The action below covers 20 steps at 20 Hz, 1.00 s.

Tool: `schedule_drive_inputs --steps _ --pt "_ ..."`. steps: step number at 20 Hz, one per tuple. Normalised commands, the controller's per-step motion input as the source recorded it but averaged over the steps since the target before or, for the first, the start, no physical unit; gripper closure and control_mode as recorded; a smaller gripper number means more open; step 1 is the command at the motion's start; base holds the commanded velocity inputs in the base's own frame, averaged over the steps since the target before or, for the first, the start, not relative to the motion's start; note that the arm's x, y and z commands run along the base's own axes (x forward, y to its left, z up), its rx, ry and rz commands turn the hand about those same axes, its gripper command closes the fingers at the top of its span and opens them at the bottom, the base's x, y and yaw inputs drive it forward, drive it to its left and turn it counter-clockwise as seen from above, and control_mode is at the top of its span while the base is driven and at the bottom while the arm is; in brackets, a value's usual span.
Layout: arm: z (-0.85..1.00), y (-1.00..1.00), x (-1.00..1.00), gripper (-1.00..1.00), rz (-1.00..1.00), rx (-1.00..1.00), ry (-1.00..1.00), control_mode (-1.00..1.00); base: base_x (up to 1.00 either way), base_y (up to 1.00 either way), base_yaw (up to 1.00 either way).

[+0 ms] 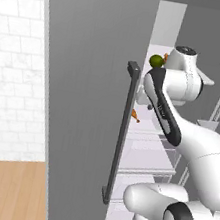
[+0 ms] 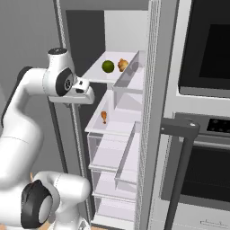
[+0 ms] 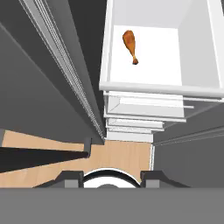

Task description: Place one lime and one chicken drumstick in each tupperware on the nearby counter, to pack two identical lunches.

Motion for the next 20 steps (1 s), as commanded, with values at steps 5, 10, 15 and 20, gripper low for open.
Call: schedule_drive_inputs --steps 5,10,15,20 --pt "-0.04 -0.6 -0.16 -1.0 -0.05 0.19 -0.02 -1.0 0.0 0.0 0.0" --pt "-0.1 -0.48 0.1 -1.0 -0.02 0.1 0.0 -1.0 0.0 0.0 0.0" --pt "-0.27 0.07 0.38 -1.0 0.0 -0.03 -0.02 -1.0 0.0 0.0 0.0" --pt "-0.39 0.02 0.23 -1.0 0.15 0.0 -0.08 -1.0 0.0 0.0 0.0"
